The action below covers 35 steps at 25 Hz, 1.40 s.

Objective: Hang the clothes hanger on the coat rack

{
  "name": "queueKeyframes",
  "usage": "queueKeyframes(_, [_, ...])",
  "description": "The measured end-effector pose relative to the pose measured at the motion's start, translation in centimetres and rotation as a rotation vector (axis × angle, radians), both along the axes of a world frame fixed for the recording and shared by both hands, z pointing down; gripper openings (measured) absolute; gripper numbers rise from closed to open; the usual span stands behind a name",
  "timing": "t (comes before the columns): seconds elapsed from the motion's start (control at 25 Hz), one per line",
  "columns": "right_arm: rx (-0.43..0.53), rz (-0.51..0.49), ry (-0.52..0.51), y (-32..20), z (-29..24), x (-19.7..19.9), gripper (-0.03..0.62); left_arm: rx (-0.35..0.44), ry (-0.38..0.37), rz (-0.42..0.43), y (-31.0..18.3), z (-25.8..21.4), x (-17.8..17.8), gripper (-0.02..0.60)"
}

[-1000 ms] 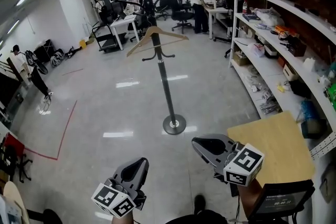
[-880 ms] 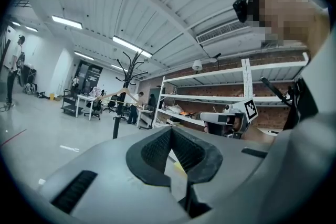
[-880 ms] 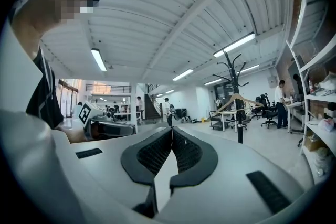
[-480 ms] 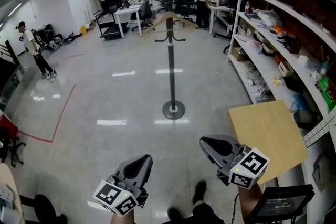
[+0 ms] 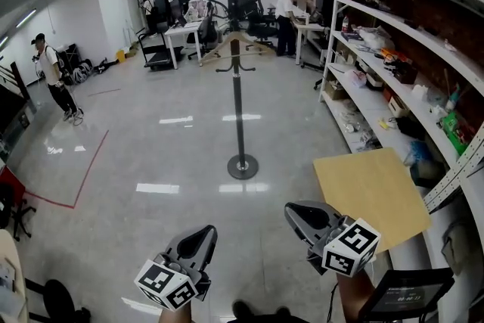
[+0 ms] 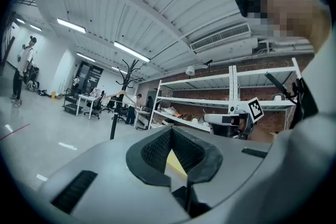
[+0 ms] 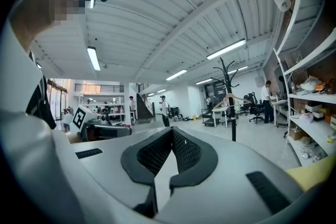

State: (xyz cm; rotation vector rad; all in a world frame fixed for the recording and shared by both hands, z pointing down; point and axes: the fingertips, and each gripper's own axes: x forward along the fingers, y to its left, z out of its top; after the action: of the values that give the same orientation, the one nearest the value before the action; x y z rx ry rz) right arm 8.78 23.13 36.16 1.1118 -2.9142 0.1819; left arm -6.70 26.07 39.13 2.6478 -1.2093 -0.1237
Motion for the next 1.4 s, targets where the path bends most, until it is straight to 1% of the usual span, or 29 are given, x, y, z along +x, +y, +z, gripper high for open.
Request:
queueKeyframes(0.12, [0.018,-0.005,-0.019,1.6,-0.3,2.1,0.008,0.004,-0.018,-0.004,1.3,-0.3,2.4,0.000])
queueKeyframes(0.28, [0.007,0.002,-0.036,2.9,-0.4,5.0,0.008,0.014,-0.033,-0.003,2.8,-1.4,5.2,0.000])
queueKeyframes(0.44, [-0.012,0.016,-0.061,3.3,-0.1,6.4,0.008,0.016,-0.047,-0.003,3.7,-1.9,6.2,0.000])
queueKeyframes(0.6, [0.030,0.044,-0.019,4.0,-1.0,6.6,0.006,0.025,-0.031,-0.010,4.3,-2.0,5.7,0.000])
queueKeyframes(0.68, [0.035,0.052,-0.021,4.2,-1.1,6.4,0.006,0.026,-0.023,-0.008,4.3,-2.1,5.3,0.000])
queueKeyframes(0.84, [0.048,0.070,-0.025,4.3,-1.6,5.7,0.006,0.057,-0.015,-0.004,4.4,-2.8,4.1,-0.001])
queueKeyframes(1.16, [0.062,0.085,-0.019,4.5,-2.2,4.7,0.006,0.058,0.000,-0.005,5.0,-2.8,2.8,-0.002])
queueKeyframes(1.4, [0.070,0.087,-0.016,4.9,-2.3,4.2,0.006,0.071,0.008,0.000,5.6,-3.0,2.5,0.000])
